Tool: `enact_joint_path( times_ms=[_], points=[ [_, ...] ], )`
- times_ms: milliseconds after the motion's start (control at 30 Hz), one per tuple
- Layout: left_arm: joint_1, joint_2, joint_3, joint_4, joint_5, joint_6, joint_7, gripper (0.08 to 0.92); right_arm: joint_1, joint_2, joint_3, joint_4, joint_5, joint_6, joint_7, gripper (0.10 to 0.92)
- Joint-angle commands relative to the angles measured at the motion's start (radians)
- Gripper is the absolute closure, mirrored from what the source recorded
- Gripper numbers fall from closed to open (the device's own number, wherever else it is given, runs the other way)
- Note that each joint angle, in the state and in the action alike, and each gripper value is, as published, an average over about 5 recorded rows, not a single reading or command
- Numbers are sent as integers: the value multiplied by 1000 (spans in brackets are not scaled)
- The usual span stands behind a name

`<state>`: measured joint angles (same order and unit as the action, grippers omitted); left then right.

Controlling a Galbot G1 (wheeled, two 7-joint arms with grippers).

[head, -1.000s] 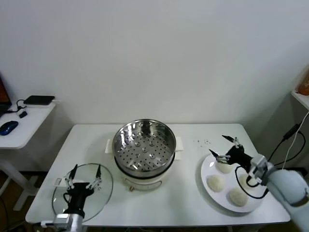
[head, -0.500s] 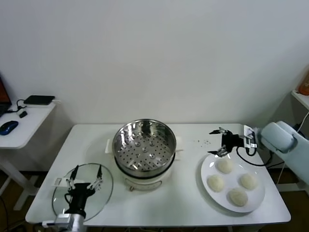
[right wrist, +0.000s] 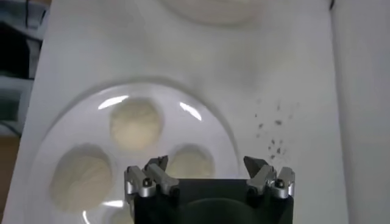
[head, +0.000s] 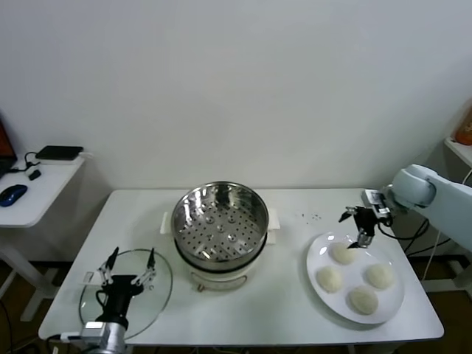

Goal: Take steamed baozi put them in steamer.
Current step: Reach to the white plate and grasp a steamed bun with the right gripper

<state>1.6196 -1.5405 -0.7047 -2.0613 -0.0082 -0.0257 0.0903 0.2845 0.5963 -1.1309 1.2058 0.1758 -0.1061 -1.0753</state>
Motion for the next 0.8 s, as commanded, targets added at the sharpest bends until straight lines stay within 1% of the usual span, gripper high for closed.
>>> enact_joint_path(
  times_ms=[33, 200, 433, 800],
  points=[
    [1, 10, -11, -6, -4, 5, 1, 177, 46, 75, -106, -125, -47, 23, -24, 203],
    [2, 12, -14, -6, -4, 6, 1, 177, -32, 115, -39, -182, -66, 39, -5, 203],
    [3, 16, -25, -10, -10, 10, 0, 177, -116, 151, 9, -195, -87, 43, 5, 203],
    [2, 15, -32, -7, -10, 13, 0, 177, -145, 191, 22, -231, -106, 46, 0, 203]
  ],
)
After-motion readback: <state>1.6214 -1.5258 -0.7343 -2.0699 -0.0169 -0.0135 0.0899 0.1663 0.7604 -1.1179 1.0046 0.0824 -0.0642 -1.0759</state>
